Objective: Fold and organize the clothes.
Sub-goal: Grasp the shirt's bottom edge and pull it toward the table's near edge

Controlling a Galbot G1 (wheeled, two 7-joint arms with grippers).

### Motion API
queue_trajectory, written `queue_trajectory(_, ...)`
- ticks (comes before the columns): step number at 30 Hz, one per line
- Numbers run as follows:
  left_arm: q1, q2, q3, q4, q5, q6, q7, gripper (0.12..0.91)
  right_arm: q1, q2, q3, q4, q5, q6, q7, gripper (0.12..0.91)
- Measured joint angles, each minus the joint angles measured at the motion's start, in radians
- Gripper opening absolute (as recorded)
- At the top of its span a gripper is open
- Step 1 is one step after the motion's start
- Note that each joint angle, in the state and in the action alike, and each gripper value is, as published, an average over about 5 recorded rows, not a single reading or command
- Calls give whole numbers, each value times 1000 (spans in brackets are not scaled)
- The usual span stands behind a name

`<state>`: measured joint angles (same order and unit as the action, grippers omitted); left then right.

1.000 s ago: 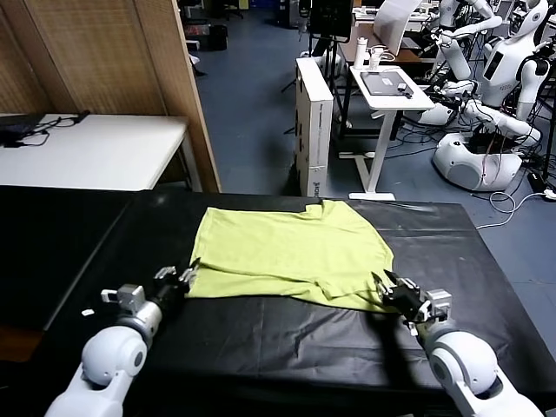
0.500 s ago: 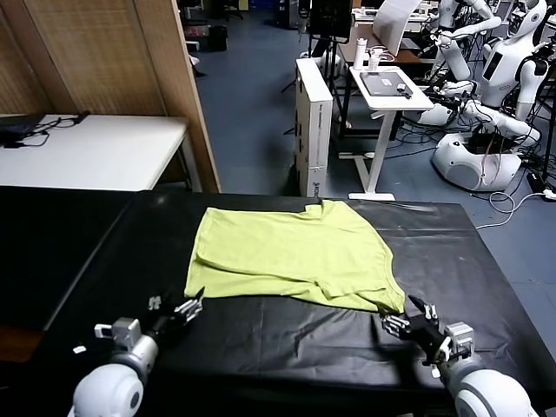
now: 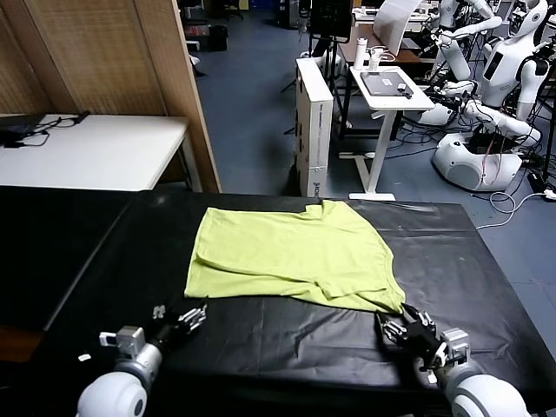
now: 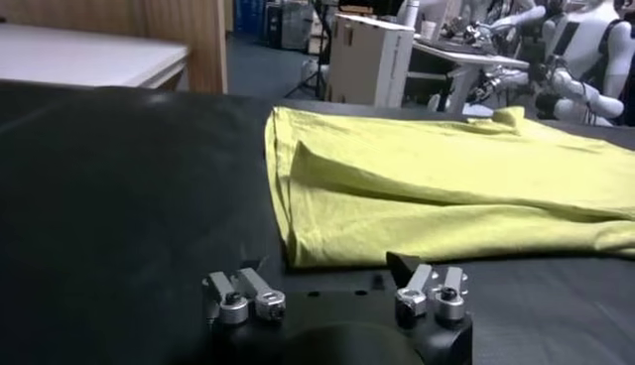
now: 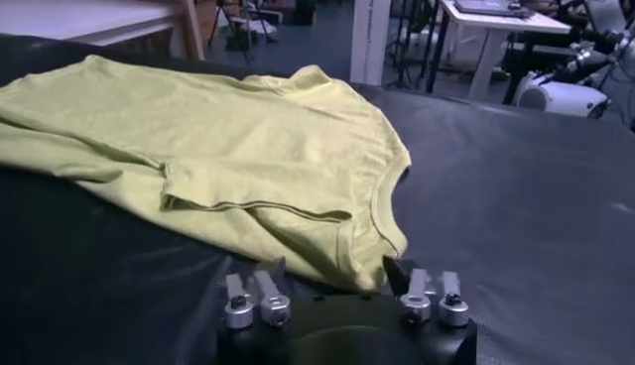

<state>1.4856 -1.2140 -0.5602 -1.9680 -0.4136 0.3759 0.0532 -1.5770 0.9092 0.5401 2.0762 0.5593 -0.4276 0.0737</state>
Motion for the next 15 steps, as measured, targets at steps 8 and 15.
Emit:
queue_trajectory(8, 3, 9, -3, -3, -1, -10, 1, 146, 0, -22, 9, 13, 13, -40, 20, 141)
queue_trajectory(15, 27, 32, -22, -26, -3, 1, -19, 145, -22, -79, 42, 48, 95, -130, 47, 141)
